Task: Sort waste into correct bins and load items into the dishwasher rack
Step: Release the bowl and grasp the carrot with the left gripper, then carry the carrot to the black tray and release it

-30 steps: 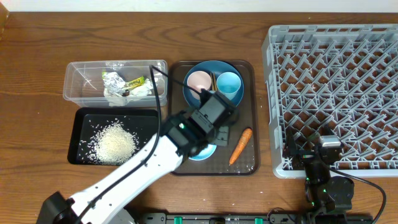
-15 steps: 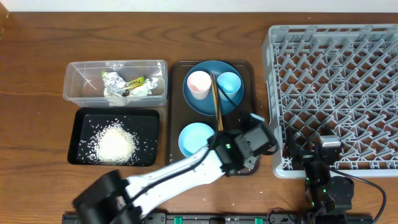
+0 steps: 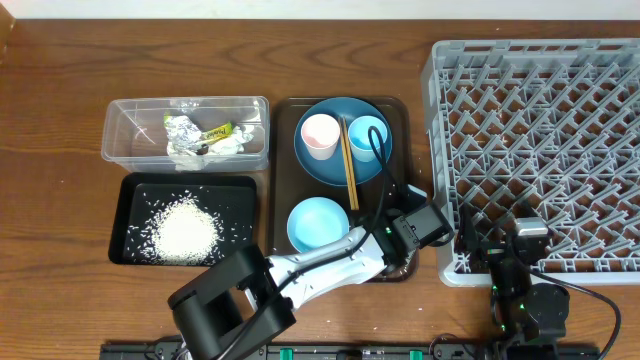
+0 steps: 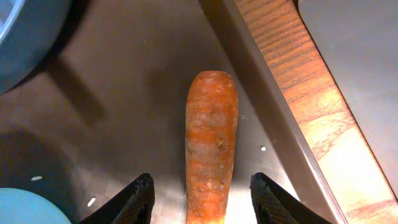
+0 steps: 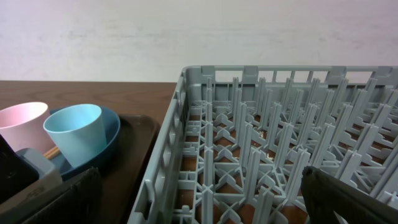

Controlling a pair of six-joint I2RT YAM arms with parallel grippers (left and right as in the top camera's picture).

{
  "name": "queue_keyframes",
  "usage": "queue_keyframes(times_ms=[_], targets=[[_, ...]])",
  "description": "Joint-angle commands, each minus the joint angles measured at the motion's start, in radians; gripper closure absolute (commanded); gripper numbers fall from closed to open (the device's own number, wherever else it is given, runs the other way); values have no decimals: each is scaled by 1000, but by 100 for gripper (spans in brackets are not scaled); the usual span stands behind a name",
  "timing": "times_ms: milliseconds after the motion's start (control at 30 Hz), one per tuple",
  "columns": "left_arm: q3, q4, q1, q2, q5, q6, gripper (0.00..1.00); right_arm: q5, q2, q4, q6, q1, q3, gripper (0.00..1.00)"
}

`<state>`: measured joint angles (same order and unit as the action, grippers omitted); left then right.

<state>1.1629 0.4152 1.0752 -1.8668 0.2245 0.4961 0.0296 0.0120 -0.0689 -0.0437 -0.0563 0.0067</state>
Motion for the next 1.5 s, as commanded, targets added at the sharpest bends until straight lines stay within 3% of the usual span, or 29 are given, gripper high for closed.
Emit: queue_keyframes(times_ms=[0, 333, 467, 633, 767, 1167, 1300, 1467], targets=[[-3, -3, -5, -27, 28, -10, 48, 0, -5, -3, 0, -7, -2, 1], [-3, -3, -4, -69, -11, -5, 48, 0, -5, -3, 0, -7, -2, 1], [-3, -3, -4, -63, -15, -5, 67, 0, -5, -3, 0, -7, -2, 1], [-3, 2, -4, -26, -39, -5, 69, 0, -5, -3, 0, -7, -2, 1], [-3, 2, -4, 45, -83, -5, 75, 0, -5, -3, 0, -7, -2, 1], [-3, 51, -23, 407, -77, -6, 75, 0, -5, -3, 0, -7, -2, 1], [-3, 139, -99, 540, -33, 11, 80, 0, -5, -3, 0, -7, -2, 1], [-3, 352, -289, 664, 9, 94, 88, 0, -5, -3, 0, -7, -2, 2]])
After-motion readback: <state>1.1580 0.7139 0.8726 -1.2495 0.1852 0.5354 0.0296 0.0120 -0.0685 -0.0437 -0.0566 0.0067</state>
